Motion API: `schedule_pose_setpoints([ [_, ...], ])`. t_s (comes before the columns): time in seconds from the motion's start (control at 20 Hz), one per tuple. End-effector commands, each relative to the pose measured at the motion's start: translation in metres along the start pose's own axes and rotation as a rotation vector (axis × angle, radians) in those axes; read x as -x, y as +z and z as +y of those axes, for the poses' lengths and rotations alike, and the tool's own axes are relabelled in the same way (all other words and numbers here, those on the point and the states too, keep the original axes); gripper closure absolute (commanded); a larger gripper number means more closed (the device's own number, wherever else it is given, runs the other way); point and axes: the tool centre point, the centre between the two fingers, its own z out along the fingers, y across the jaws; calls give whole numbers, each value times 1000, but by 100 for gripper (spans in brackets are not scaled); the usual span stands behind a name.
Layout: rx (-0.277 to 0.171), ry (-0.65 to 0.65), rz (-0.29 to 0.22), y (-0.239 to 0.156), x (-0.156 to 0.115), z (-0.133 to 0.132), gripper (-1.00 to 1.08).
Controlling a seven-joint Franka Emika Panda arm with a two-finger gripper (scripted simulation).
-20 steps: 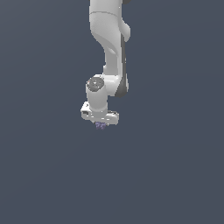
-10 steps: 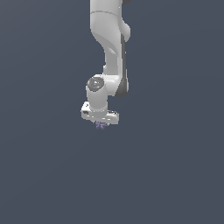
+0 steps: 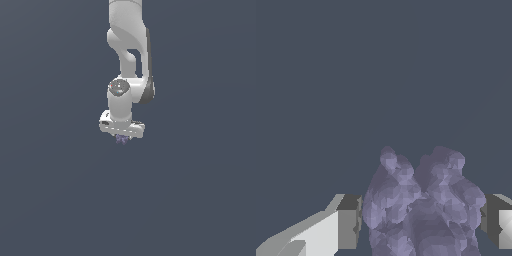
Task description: Pick up the object and move it to a goal position.
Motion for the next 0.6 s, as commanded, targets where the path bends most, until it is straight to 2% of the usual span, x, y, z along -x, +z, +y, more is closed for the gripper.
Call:
schedule_pose_setpoints([
  [0.0,0,-1,1,-15,6,-17,108],
  [0.55,1,-1,0,-84,31,-94,108],
])
